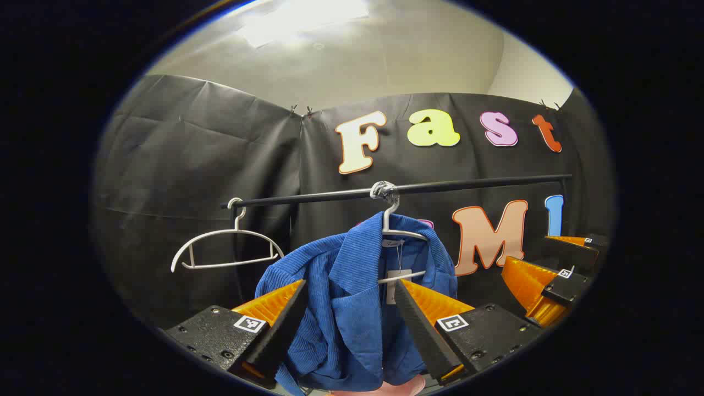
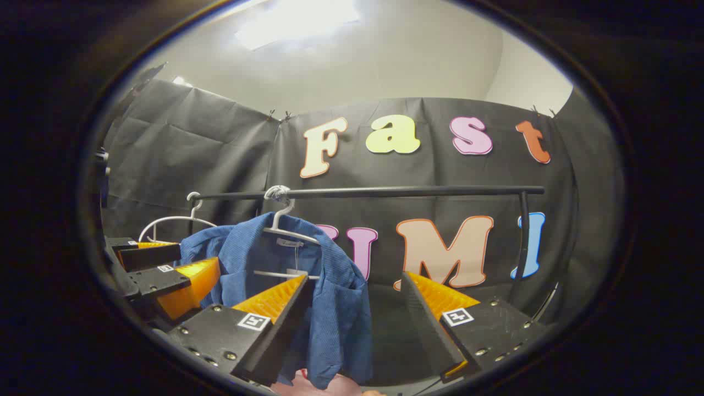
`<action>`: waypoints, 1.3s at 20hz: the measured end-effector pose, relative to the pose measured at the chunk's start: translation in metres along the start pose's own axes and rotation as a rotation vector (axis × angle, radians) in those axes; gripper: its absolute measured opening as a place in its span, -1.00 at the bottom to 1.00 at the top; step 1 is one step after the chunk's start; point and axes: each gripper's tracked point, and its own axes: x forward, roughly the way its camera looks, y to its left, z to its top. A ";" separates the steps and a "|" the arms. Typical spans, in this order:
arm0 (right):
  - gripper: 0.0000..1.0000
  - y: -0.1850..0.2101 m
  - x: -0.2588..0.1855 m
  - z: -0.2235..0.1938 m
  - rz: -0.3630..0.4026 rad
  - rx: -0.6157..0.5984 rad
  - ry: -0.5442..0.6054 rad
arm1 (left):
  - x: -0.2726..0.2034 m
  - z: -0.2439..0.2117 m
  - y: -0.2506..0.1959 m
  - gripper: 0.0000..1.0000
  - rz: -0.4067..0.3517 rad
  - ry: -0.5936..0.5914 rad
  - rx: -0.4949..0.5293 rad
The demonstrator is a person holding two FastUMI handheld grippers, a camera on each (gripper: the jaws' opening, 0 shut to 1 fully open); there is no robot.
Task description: Grasp the clothes on the hanger with both hands and then place them into the laundry hamper below.
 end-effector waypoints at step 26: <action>0.97 -0.004 0.012 -0.014 -0.006 -0.024 0.043 | 0.039 -0.055 -0.020 0.94 0.036 0.109 0.032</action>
